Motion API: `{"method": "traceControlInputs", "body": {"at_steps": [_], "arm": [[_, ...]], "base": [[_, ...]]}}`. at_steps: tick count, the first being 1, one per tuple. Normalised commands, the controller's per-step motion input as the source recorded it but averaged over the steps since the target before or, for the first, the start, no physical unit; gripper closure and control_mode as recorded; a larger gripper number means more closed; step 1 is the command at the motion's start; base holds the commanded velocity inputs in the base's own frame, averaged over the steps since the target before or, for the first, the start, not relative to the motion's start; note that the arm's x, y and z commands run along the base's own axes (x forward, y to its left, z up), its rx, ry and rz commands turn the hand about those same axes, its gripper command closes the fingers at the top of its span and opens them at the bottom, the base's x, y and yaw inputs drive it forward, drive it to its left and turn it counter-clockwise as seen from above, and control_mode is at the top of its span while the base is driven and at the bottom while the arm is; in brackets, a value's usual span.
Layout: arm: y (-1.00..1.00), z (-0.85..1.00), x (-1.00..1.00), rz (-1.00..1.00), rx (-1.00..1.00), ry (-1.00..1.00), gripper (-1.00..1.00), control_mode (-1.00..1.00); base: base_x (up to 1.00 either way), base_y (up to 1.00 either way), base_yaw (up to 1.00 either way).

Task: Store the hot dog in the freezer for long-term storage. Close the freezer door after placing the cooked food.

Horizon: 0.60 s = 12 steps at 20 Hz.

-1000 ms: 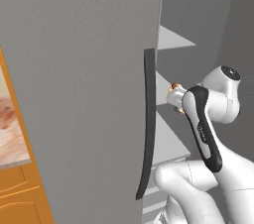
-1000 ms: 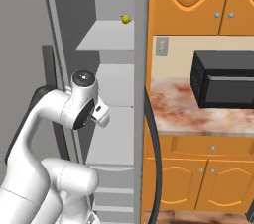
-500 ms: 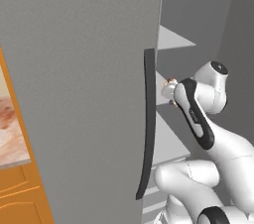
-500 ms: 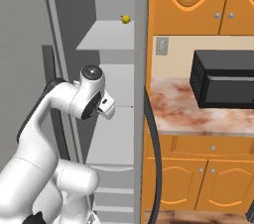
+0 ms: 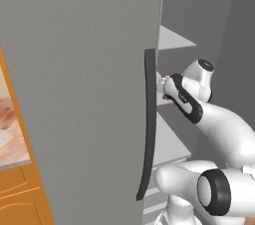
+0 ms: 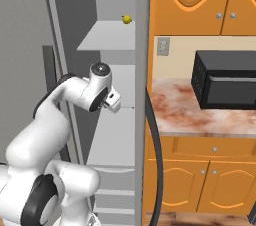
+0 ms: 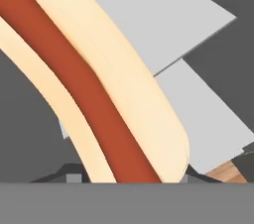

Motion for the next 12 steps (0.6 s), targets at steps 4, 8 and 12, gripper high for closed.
{"method": "traceControlInputs", "body": {"at_steps": [4,8,12], "arm": [[0.00,-0.22,0.53,0.00,0.00,0.00,1.00,-1.00],[-0.01,-0.13,0.49,0.00,0.00,0.00,1.00,-1.00],[0.00,-0.14,0.52,0.00,0.00,0.00,1.00,-1.00]], "base": [[0.00,0.00,0.00],[0.00,0.00,0.00],[0.00,0.00,0.00]]}}
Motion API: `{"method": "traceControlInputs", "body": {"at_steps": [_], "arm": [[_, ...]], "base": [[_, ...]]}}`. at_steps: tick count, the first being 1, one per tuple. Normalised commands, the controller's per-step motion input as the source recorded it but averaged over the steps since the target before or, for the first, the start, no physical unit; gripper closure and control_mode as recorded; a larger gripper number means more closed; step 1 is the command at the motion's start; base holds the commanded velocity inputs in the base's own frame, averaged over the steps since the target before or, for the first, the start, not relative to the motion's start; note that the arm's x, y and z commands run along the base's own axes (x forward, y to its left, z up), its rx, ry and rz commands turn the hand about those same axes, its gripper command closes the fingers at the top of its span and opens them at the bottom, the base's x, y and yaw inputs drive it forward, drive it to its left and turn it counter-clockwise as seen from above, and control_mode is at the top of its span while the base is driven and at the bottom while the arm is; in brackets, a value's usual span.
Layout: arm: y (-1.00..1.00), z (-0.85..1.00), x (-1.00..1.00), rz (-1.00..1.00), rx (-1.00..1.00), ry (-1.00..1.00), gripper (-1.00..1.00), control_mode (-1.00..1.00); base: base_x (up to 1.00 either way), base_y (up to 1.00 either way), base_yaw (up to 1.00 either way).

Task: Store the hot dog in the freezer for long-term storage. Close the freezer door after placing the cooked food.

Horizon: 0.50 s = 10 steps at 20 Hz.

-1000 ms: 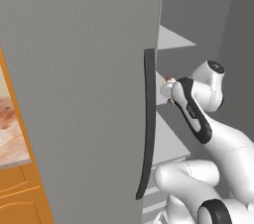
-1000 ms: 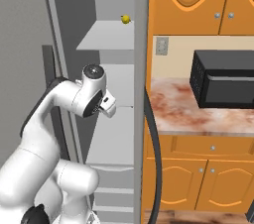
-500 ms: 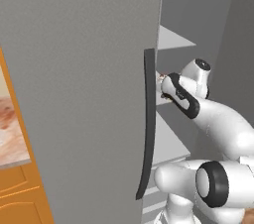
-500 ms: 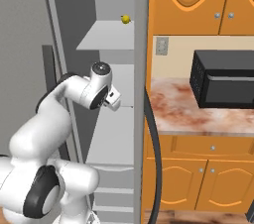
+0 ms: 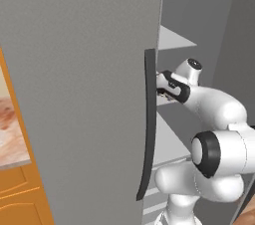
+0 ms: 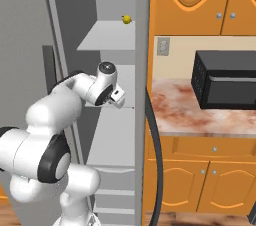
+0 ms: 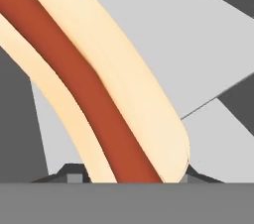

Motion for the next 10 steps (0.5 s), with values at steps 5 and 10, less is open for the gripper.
{"method": "traceControlInputs", "body": {"at_steps": [5,10], "arm": [[-0.10,-0.20,0.48,0.00,0.00,0.00,1.00,-1.00],[-0.28,-0.22,0.32,0.00,0.00,0.00,1.00,-1.00]], "base": [[0.00,0.00,0.00],[0.00,0.00,0.00]]}}
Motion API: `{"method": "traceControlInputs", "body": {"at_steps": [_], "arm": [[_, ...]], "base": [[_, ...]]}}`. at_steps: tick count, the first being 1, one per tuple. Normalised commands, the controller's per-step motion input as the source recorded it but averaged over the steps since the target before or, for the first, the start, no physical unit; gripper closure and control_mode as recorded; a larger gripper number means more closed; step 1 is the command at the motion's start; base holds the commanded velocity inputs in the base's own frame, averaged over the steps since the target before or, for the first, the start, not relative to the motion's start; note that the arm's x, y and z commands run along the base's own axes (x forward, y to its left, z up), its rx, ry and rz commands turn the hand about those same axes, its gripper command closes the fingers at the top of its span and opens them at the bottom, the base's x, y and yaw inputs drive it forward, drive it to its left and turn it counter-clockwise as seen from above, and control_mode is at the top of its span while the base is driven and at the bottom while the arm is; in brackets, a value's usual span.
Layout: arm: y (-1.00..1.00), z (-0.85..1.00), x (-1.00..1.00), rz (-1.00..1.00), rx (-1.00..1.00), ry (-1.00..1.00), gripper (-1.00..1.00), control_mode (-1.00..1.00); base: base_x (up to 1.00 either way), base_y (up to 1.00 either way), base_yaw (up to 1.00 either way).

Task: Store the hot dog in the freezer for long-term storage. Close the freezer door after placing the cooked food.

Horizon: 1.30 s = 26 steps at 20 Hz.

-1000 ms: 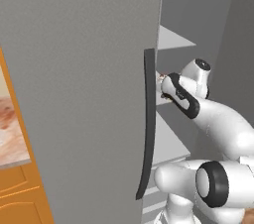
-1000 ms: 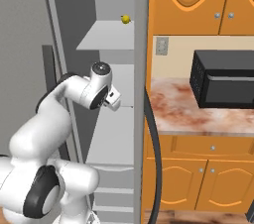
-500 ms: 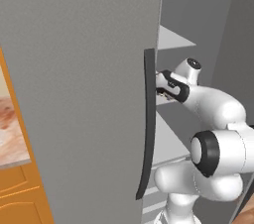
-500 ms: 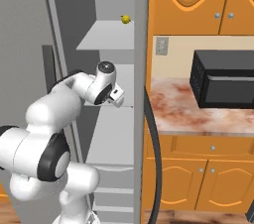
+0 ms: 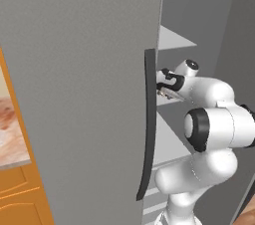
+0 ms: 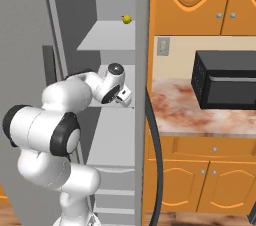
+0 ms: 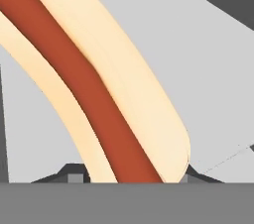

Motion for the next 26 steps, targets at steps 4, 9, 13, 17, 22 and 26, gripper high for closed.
{"method": "traceControlInputs", "body": {"at_steps": [4,9,13,17,22,26], "arm": [[-0.01,-0.13,0.28,0.00,0.00,-0.01,1.00,-1.00],[0.00,-0.10,0.35,0.00,0.00,-0.01,1.00,-1.00],[0.00,-0.18,0.47,0.00,0.00,0.00,1.00,-1.00],[0.00,-0.23,0.44,0.00,0.00,0.00,1.00,-1.00],[0.00,-0.25,0.35,0.00,0.00,-0.01,1.00,-1.00],[0.00,-0.13,0.04,0.00,0.00,0.00,1.00,-1.00]], "base": [[0.00,0.00,0.00],[0.00,0.00,0.00],[0.00,0.00,0.00],[0.00,0.00,0.00],[0.00,0.00,0.00],[0.00,0.00,0.00]]}}
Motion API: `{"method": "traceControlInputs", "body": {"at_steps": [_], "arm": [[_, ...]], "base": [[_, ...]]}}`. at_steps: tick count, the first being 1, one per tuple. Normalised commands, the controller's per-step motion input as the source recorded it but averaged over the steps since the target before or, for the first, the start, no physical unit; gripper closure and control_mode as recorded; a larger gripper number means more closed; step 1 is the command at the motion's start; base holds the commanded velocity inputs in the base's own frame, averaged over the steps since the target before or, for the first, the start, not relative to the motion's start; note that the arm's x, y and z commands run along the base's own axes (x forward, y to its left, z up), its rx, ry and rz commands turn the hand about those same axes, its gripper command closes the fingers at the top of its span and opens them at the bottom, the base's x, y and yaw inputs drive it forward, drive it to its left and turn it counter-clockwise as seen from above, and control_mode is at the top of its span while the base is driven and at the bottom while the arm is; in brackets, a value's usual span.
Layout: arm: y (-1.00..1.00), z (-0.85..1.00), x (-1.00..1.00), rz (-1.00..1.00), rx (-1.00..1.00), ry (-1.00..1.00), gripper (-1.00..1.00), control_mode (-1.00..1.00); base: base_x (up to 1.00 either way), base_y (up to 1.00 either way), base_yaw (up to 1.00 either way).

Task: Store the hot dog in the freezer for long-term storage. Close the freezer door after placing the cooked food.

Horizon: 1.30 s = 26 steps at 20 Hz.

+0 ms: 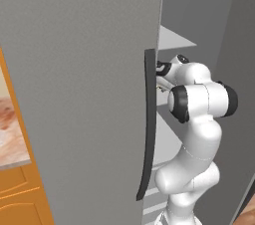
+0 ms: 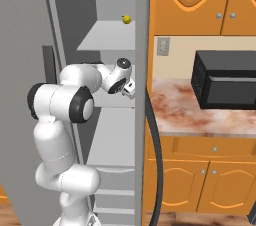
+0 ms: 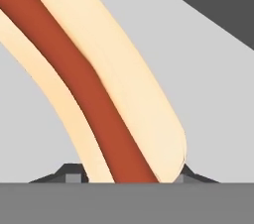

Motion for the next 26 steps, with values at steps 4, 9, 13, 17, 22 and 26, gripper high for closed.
{"method": "traceControlInputs", "body": {"at_steps": [4,9,13,17,22,26], "arm": [[0.09,-0.09,0.00,0.00,0.00,0.00,-1.00,-1.00],[0.10,-0.01,-0.01,0.00,0.00,0.00,-1.00,-1.00],[0.03,0.00,-0.08,0.00,0.00,0.00,-1.00,-1.00],[0.00,0.00,-0.16,0.00,0.00,0.00,-1.00,-1.00],[0.00,0.00,-0.36,0.00,0.00,0.00,-1.00,-1.00],[0.01,0.02,-0.51,0.00,0.00,-0.02,-1.00,-1.00]], "base": [[0.00,0.00,0.00],[0.00,0.00,0.00],[0.00,0.00,0.00],[0.00,0.00,0.00],[0.00,0.00,0.00],[0.00,0.00,0.00]]}}
